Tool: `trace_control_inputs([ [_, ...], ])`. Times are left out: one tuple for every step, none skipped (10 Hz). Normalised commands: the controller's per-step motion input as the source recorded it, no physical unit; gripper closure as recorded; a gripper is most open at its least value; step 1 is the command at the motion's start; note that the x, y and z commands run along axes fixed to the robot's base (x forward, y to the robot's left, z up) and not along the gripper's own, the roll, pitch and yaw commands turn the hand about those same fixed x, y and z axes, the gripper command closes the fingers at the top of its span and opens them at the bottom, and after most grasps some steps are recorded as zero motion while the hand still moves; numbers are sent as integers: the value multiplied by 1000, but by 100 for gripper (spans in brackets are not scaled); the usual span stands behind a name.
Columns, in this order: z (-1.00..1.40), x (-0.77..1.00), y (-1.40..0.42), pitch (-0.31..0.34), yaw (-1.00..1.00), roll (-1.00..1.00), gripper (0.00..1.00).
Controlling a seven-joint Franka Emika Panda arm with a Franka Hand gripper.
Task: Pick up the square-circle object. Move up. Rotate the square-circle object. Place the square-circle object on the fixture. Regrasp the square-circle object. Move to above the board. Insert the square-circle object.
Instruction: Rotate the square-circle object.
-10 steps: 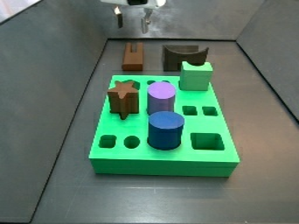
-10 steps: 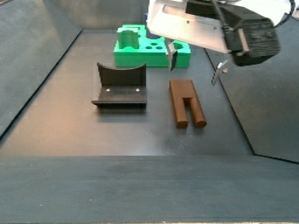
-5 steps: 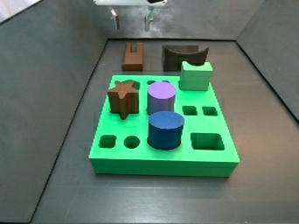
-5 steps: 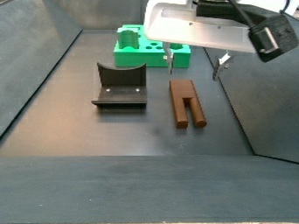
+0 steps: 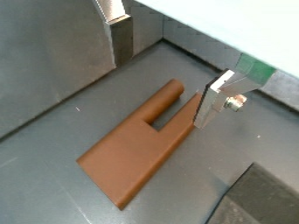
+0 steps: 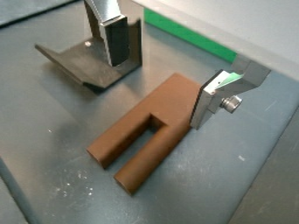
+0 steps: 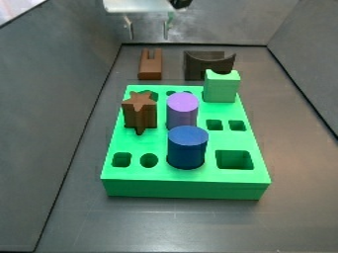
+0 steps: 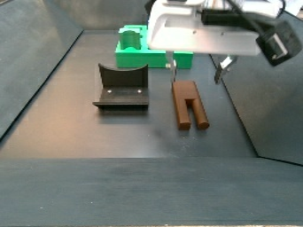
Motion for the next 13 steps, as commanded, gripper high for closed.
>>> trace_control_inputs([
  [-1000,27,6,-44,-43,-33,0],
  [-1000,34,7,-50,-31,-54,0],
  [-1000,41,7,-57,-23,-72,0],
  [-952,45,10,-66,-13,-94,0],
  [-845,48,12,-71,-9,-109,0],
  [-716,45,14,-77,-4,-126,0],
  [-626,38,12,-86,1,-137,0],
  [-515,38,14,-93,3,-150,0],
  [-437,39,20,-96,3,-157,0],
  [-336,33,23,-104,-2,-165,0],
  [-287,33,22,-106,-1,-171,0],
  [-191,30,25,-115,-3,-179,0],
  [0,0,0,0,0,0,100],
])
